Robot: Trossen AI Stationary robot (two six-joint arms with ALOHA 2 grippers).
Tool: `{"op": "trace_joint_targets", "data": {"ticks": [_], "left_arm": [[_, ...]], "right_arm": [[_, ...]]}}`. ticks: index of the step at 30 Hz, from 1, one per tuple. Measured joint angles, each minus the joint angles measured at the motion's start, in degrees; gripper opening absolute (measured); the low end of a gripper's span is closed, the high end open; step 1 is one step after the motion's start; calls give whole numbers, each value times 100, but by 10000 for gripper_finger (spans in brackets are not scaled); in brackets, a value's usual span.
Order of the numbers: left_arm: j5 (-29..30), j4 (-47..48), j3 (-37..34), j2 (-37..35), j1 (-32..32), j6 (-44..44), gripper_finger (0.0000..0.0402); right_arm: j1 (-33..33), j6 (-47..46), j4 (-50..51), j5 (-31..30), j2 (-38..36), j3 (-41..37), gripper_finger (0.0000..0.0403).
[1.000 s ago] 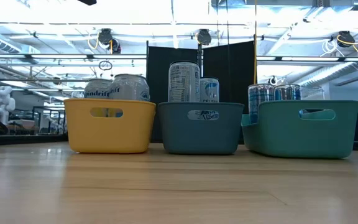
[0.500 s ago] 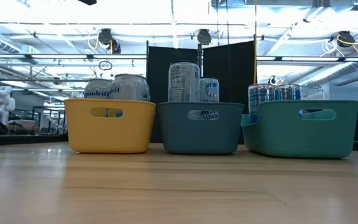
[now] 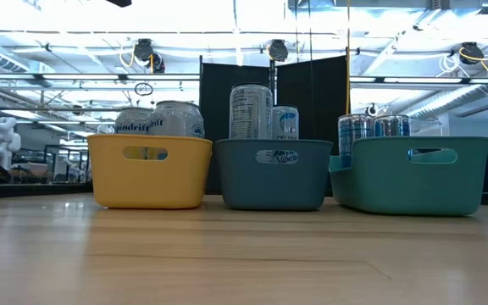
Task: Sort soda cans
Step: Put the blue soda can into the green bin
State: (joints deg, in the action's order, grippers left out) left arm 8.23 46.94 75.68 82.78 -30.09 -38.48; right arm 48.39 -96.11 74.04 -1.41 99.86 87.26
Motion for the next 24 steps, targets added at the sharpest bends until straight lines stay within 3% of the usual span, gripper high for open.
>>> {"op": "trace_joint_targets", "data": {"ticks": [5,14,20,24], "left_arm": [[0,0,0,0,0,2,400],[0,4,0,0,0,9,400],[0,7,0,0,0,40,400],[2,8,0,0,0,480,400]], "right_arm": [[-95,80,19,-493,-365,33,227],[-559,606,66,-2065,-1228,452,226],[-1344,985,854,-2053,-1529,695,227],[-2178,1328,1652,-1310,-1509,695,227]]}}
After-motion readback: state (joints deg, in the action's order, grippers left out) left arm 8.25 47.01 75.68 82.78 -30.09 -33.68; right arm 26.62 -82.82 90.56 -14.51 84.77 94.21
